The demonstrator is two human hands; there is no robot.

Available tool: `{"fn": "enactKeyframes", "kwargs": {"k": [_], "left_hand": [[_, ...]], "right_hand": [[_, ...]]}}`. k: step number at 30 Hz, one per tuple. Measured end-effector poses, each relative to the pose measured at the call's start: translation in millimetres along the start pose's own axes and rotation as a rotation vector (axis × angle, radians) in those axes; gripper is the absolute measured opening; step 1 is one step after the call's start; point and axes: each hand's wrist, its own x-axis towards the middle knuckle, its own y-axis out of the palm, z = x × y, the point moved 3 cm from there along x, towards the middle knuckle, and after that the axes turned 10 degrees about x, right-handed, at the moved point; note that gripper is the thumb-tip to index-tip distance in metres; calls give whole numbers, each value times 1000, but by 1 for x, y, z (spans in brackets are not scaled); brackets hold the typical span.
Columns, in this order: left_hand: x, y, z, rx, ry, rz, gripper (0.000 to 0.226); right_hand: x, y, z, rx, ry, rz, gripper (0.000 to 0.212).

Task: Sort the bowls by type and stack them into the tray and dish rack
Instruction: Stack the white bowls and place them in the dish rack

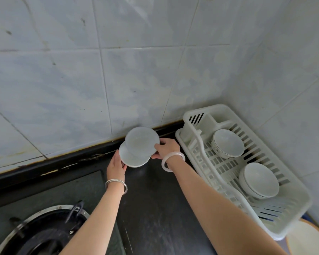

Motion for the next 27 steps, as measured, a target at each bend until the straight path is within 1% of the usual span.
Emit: {"fn": "enactKeyframes", "kwargs": {"k": [2,6,8,11,15,17,19,20,23,24,27], "left_hand": [[0,0,0,-1,-9,-7,35],[0,-2,0,42,1,2,35],[1,-3,1,59,9,9,37],[5,-4,1,126,34,24,40],[13,-5,-3,212,18,53,40],[16,-6,-6,249,9,72,39],[18,-6,-10,244,-21,89,41],[19,-6,-12,236,-41,97,43],[19,-5,-18,194,-97,124,45],[19,-4,-19,188,-104,134,44],[15,-5,-22,214,-96,157,41]], "right_hand": [[-2,7,2,-76,2,-12,30],[-4,13,5,-279,-29,-39,10],[-4,15,5,-337,-27,-42,6],[-3,18,3,-372,-18,-42,8],[2,19,0,-433,-14,-16,11],[4,19,-3,-446,-11,12,20],[7,20,-7,-398,12,50,33],[8,20,-10,-317,60,77,39],[6,22,-19,91,308,170,48],[5,22,-20,180,344,184,49],[6,20,-26,272,326,183,48]]}}
